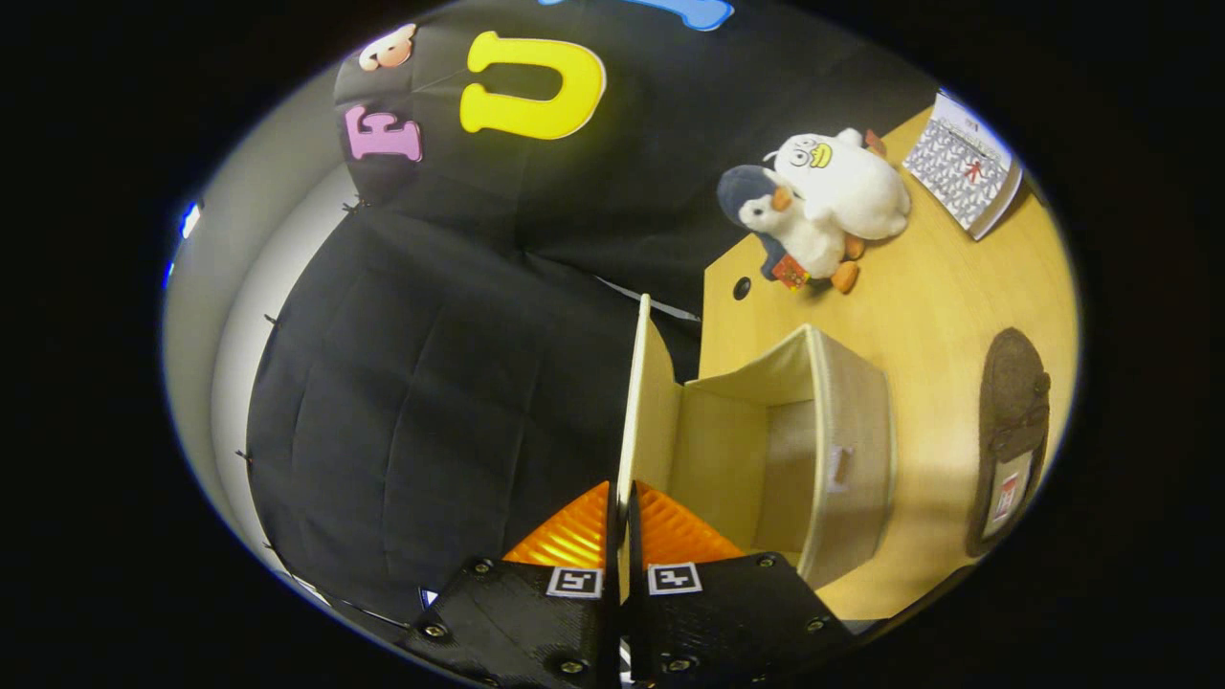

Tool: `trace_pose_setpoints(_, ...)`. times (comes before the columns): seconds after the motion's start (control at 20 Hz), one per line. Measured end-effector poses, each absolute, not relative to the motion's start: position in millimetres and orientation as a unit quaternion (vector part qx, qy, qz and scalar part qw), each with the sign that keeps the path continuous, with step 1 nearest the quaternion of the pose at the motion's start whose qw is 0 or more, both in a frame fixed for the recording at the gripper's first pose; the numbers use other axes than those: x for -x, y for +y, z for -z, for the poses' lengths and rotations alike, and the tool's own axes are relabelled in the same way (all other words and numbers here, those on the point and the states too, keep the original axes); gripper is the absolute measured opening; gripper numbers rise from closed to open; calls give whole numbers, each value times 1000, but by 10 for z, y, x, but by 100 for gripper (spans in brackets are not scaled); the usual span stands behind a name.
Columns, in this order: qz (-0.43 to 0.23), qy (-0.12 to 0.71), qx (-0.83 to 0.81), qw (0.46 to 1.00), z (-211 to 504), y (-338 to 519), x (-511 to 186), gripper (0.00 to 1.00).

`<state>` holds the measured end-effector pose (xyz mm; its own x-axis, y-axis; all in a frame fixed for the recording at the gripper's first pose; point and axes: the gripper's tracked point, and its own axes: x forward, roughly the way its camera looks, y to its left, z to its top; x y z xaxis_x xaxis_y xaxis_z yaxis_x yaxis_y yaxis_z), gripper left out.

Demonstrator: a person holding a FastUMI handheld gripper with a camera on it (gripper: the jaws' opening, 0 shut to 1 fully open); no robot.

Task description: Open the storage box then place both shoes into the box .Put the left shoe in first, then the right shoe, with the right side of both shoes facing outward in a uniform manner.

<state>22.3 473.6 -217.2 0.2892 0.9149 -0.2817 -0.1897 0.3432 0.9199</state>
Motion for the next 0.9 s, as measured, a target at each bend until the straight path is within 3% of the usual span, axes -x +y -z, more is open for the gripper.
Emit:
trace_pose_setpoints(0.45,-446,439,-365,690,1785,6114,-47,5)
trace_pose_setpoints(0.9,-443,484,-320,684,2191,7344,95,6)
